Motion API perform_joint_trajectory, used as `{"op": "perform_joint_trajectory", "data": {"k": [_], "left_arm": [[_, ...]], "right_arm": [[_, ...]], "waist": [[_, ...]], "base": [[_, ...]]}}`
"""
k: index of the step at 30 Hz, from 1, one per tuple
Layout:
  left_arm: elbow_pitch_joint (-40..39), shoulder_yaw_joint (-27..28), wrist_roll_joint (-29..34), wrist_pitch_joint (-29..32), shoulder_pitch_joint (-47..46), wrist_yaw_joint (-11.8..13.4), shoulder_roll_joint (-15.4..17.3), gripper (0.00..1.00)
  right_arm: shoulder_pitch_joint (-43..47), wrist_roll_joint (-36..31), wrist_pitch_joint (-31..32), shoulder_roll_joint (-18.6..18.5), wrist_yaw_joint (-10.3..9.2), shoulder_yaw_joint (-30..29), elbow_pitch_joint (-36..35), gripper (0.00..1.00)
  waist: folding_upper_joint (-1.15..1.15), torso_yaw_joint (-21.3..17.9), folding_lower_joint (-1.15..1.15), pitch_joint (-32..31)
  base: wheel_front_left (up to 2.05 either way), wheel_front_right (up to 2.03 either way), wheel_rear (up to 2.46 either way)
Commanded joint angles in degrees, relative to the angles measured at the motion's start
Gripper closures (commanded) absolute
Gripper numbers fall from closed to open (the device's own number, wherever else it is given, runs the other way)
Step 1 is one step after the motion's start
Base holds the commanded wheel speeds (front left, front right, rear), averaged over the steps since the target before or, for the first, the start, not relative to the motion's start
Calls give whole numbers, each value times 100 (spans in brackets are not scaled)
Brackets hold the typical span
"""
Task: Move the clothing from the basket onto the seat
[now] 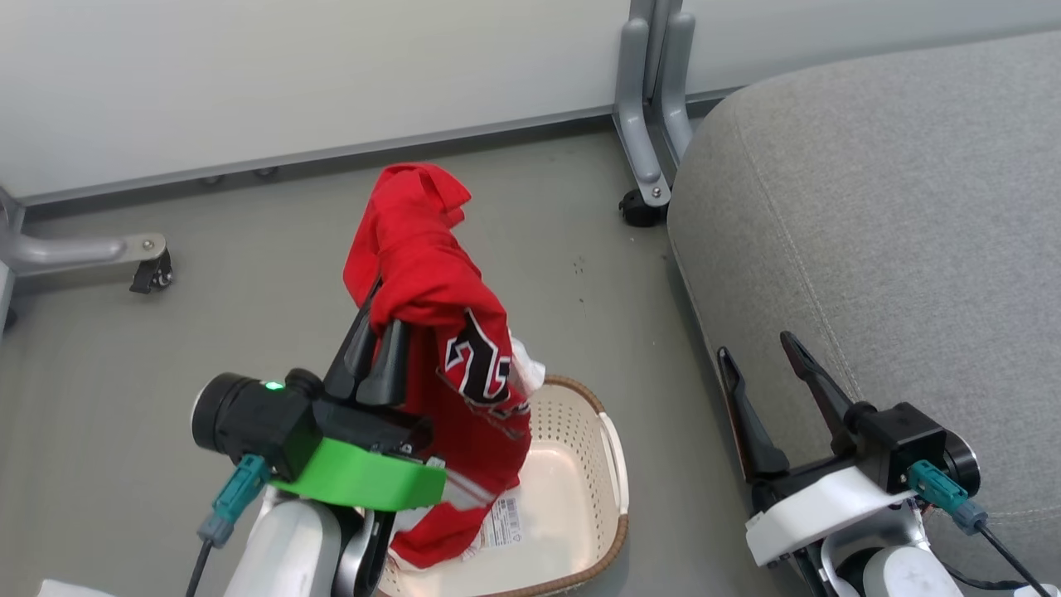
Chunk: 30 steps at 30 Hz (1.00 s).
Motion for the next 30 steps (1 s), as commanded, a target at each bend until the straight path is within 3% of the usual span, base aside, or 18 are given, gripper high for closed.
{"op": "perform_joint_trajectory", "data": {"k": [1, 13, 30], "left_arm": [[-78, -11, 61, -20, 174, 29, 0, 100], [-497, -70, 21, 129, 769, 159, 171, 100], [-651, -131, -46, 170, 780, 209, 218, 100]], "right_arm": [[126, -16, 33, -30, 0, 26, -53, 0], [542, 103, 167, -37, 0, 222, -178, 0], [525, 134, 175, -24, 0, 279, -162, 0]], "waist": [[0, -27, 1, -309], [0, -173, 1, -641], [0, -127, 1, -654]], "base": [[0, 0, 0], [0, 0, 0], [0, 0, 0]]}}
